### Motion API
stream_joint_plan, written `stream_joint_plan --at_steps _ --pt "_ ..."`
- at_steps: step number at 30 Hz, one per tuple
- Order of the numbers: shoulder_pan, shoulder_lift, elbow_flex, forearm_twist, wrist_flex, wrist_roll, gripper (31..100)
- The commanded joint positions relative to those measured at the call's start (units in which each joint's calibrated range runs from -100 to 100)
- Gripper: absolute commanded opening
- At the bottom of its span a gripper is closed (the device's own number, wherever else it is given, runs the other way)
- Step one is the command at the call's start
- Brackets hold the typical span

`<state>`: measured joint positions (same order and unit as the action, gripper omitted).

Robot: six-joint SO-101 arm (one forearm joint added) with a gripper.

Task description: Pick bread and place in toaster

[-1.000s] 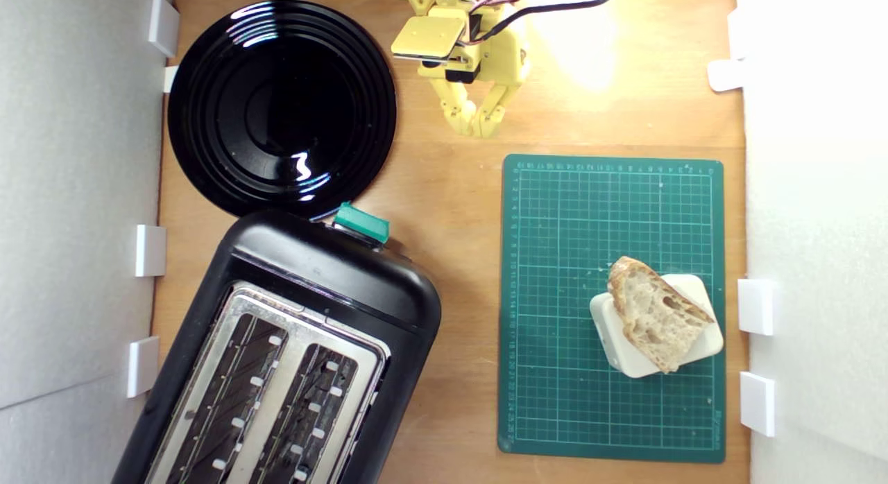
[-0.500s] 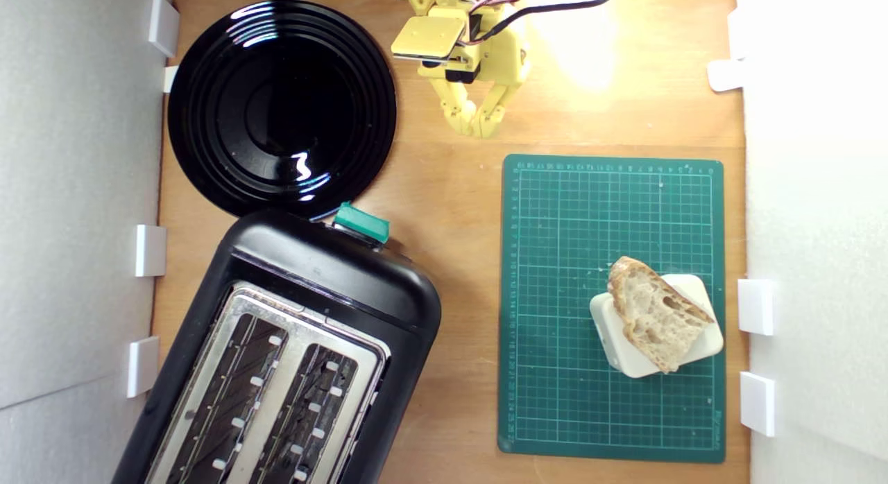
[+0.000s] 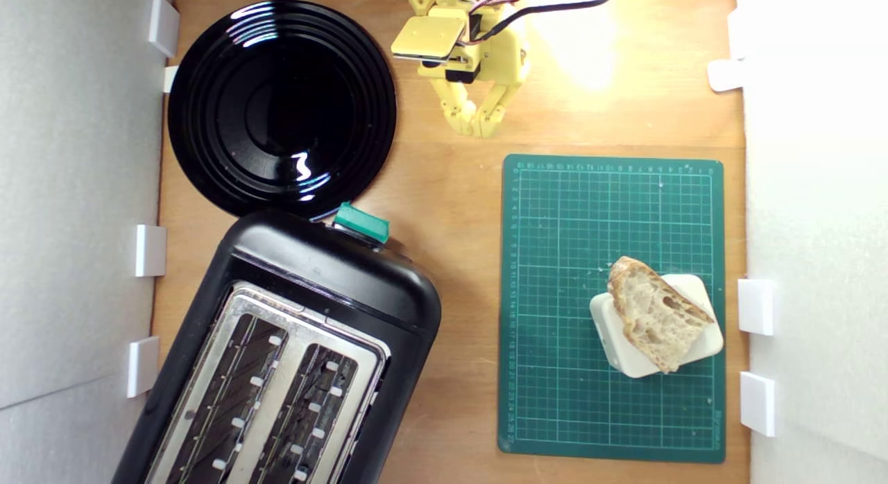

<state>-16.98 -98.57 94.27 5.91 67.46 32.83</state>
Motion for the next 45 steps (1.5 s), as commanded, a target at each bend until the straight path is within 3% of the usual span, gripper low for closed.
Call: stream_joint_plan --at_steps 1,45 --pt "0.1 -0.2 0.0 -0.1 0.6 -0.2 48.6" --pt "-0.8 -0.2 0.0 -0.3 0.6 -0.2 48.6"
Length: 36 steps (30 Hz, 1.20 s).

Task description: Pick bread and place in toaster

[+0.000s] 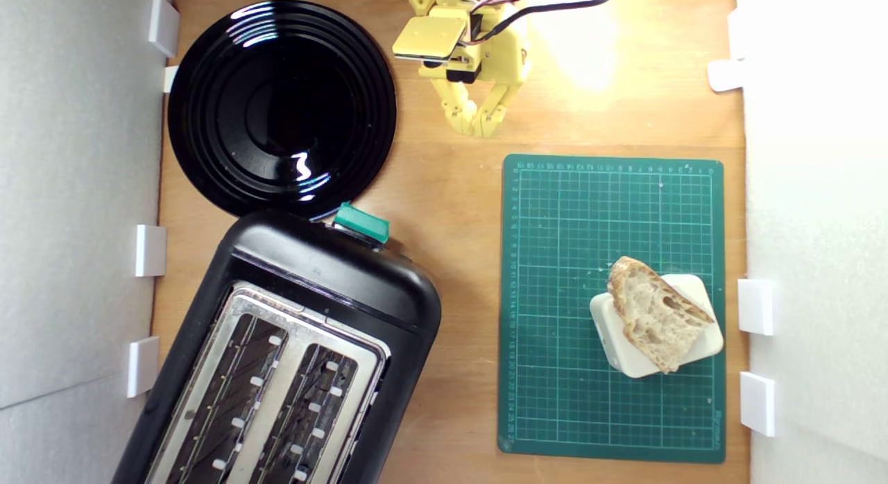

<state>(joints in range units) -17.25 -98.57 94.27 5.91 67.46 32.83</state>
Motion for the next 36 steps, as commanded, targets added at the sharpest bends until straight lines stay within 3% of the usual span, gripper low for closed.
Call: stream_joint_plan --at_steps 1,15,25,31,36 --pt "-0.5 -0.2 0.0 -0.3 0.6 -0.2 48.6" --pt "-0.4 0.2 -0.6 0.3 0.5 0.3 48.5" --pt "0.1 11.6 -8.2 -0.4 -4.6 1.2 48.5" --pt "1.9 17.9 -10.2 -5.5 -14.6 1.1 48.5" --pt "1.9 22.7 -10.2 -6.6 -23.9 -1.0 48.5"
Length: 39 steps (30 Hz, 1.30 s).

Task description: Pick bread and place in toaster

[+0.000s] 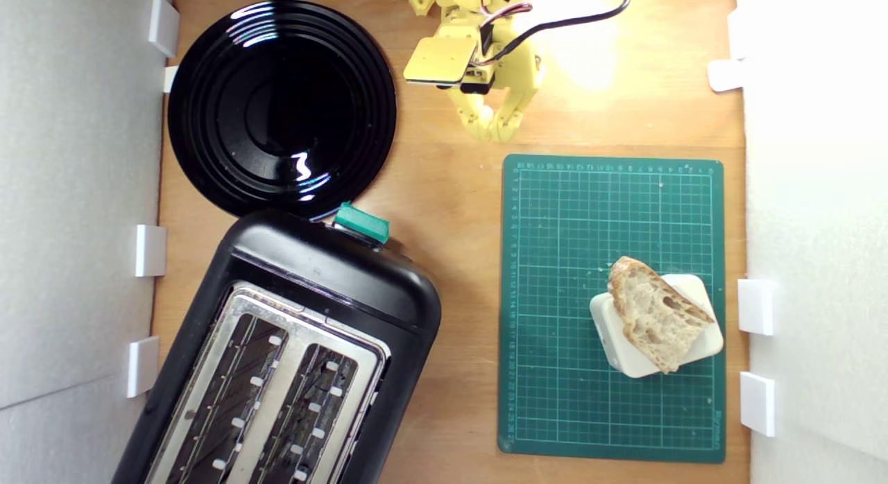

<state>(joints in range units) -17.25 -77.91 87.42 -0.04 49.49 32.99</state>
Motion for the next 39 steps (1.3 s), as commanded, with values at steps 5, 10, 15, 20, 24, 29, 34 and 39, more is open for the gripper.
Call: stream_joint_plan --at_steps 5,10,15,20,24,29,34,39 --pt "1.3 7.5 -2.8 -0.8 -15.7 -4.7 48.5" --pt "1.1 13.7 -2.5 -1.0 -25.7 -7.4 48.5" --pt "-1.3 20.1 -1.9 -1.0 -34.6 -9.6 48.4" --pt "-1.8 30.9 -1.2 -0.8 -50.1 -12.8 48.4" --pt "-2.6 38.0 -1.2 2.2 -59.2 -15.6 48.4" --pt "-2.1 45.3 -1.5 13.6 -67.8 -22.7 48.4" --pt "-1.9 49.8 -1.8 21.0 -73.5 -27.9 48.4" --pt "-1.9 52.2 -1.8 20.9 -79.5 -30.5 48.4"
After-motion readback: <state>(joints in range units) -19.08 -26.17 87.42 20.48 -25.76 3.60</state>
